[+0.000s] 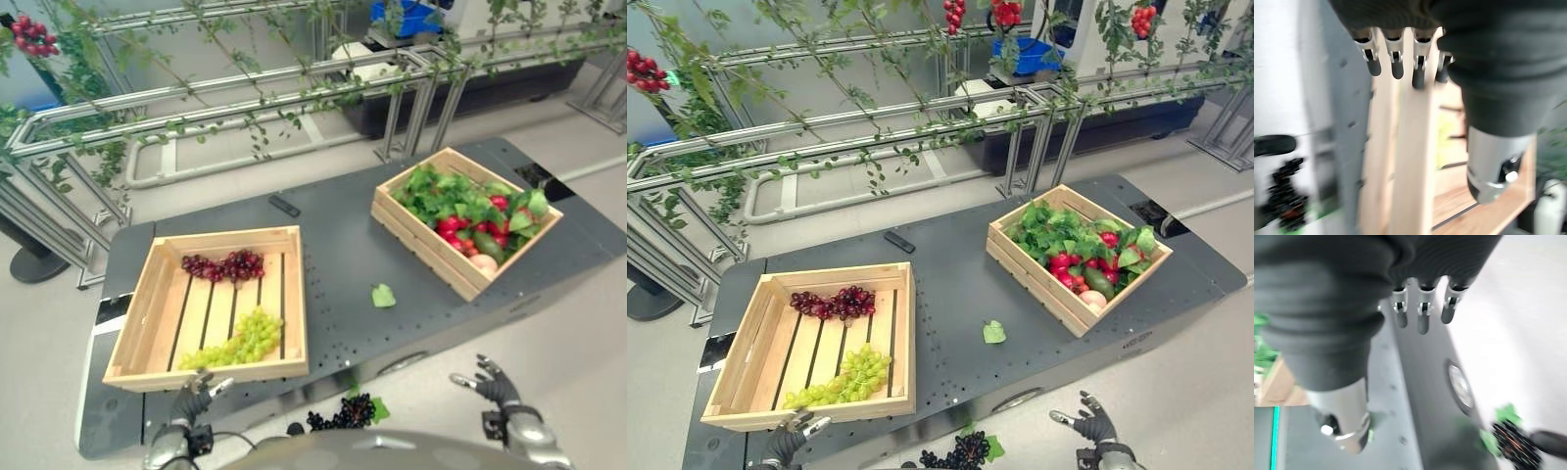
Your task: Pick up the fruits from the basket on one side to the basket on the other side
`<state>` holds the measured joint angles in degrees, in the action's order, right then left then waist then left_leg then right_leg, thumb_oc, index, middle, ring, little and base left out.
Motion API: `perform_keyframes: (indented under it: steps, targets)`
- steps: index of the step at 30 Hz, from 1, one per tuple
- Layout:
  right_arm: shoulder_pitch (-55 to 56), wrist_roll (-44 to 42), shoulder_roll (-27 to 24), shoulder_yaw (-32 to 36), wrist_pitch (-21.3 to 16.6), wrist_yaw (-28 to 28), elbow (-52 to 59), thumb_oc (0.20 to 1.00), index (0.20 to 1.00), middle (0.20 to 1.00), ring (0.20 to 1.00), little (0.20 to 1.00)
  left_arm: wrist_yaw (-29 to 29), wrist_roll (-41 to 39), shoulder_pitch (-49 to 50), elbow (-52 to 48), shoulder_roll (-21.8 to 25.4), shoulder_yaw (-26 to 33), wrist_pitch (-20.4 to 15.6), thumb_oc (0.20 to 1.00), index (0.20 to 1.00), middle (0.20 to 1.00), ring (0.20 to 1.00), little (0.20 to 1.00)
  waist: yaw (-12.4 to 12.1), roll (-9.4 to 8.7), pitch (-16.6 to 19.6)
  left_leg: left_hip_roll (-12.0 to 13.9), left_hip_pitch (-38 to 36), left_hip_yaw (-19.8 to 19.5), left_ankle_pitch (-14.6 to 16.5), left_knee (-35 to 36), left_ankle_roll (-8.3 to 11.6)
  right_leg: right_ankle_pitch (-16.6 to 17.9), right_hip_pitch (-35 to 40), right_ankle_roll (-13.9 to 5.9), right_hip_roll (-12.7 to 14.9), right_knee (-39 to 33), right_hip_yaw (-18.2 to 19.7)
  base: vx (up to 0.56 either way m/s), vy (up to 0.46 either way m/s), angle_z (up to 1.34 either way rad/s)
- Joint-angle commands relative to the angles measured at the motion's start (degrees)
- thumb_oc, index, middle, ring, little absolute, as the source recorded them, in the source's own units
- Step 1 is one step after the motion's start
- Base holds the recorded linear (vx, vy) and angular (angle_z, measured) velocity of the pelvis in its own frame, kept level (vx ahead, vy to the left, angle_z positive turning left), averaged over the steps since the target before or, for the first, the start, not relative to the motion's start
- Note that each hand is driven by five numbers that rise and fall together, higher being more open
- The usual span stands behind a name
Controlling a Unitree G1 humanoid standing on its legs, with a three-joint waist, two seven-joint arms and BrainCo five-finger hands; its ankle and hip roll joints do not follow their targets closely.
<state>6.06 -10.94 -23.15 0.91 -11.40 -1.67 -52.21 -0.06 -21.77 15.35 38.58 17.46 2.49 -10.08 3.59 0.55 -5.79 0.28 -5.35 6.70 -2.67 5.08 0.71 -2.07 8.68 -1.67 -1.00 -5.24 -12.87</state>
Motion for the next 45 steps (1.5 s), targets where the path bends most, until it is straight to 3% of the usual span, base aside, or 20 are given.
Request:
perform_keyframes:
  steps: [1,10,19,30,37,42,44,45]
  targets:
    - [-4.4,-3.1,-3.1,2.8,-2.6,-2.2,0.1,1.0,1.0,1.0,1.0,1.0,1.5,-3.7,-8.8,-5.3,2.3,4.7,-6.5,1.0,1.0,1.0,1.0,1.0,1.1,-1.33,-0.9,1.0,-2.0,0.1,2.1,-0.1,3.56,1.4,0.1,-4.8,4.8,2.4,-2.1,-0.01,-0.003,0.04]
    - [-4.9,-4.2,-6.5,12.5,-5.2,-7.5,10.5,1.0,1.0,1.0,1.0,1.0,6.1,-0.7,-9.3,-13.9,4.0,11.5,-8.7,1.0,1.0,1.0,1.0,1.0,1.1,-1.32,-0.8,1.1,-2.4,0.4,2.7,-0.1,3.76,1.2,0.6,-4.93,4.8,1.9,-2.2,0.0,0.0,0.0]
    - [-4.2,2.0,-8.3,18.8,-7.5,-11.1,27.7,1.0,1.0,1.0,1.0,1.0,8.7,3.9,-9.7,-23.1,5.1,15.3,-10.5,1.0,1.0,1.0,1.0,1.0,1.2,-1.37,-0.9,1.1,-2.0,0.6,2.2,-0.1,3.57,1.7,0.2,-4.85,4.9,1.9,-2.1,0.0,0.0,0.0]
    - [-6.6,4.9,-9.3,19.9,-7.9,-9.8,38.4,1.0,1.0,1.0,1.0,1.0,9.3,7.7,-11.8,-25.0,8.1,16.1,-11.1,1.0,1.0,1.0,1.0,1.0,1.3,-1.06,-1.9,1.0,-1.4,0.8,2.3,-0.1,3.07,1.9,-1.4,-5.01,5.0,2.7,-0.8,-0.01,0.006,-0.03]
    - [-10.0,4.0,-12.0,16.0,-7.8,-7.0,42.5,1.0,1.0,1.0,1.0,1.0,9.5,5.7,-15.5,-22.9,14.0,15.8,-11.5,1.0,1.0,1.0,1.0,1.0,1.4,-0.03,-5.4,0.5,1.0,1.2,2.2,-0.1,1.67,2.0,-6.4,-5.28,5.0,4.7,2.6,-0.07,0.054,-0.24]
    - [-10.7,3.4,-14.4,14.4,-8.0,-4.5,47.1,1.0,1.0,1.0,1.0,1.0,9.9,6.3,-18.1,-22.0,22.8,16.7,-11.5,1.0,1.0,1.0,1.0,1.0,2.1,0.9,-9.3,0.3,4.5,2.4,1.6,-0.4,0.57,1.7,-13.0,-5.31,4.9,8.9,6.2,-0.02,0.084,-0.36]
    - [-10.9,3.1,-14.6,14.2,-8.2,-4.5,47.3,1.0,1.0,1.0,1.0,1.0,10.2,6.2,-18.9,-21.2,23.9,16.4,-11.6,1.0,1.0,1.0,1.0,1.0,2.2,0.9,-9.9,0.3,5.1,2.7,1.6,-0.6,0.44,1.5,-14.1,-5.3,4.7,9.8,6.7,-0.01,0.067,-0.34]
    - [-11.1,1.8,-14.8,13.8,-8.9,-3.9,48.8,1.0,1.0,1.0,1.0,1.0,10.7,6.0,-20.5,-19.8,26.9,16.7,-11.5,1.0,1.0,1.0,1.0,1.0,2.8,0.81,-11.9,0.1,7.4,3.0,2.3,-3.2,0.13,1.3,-16.5,-5.35,4.8,11.7,7.6,-0.03,0.087,-0.35]
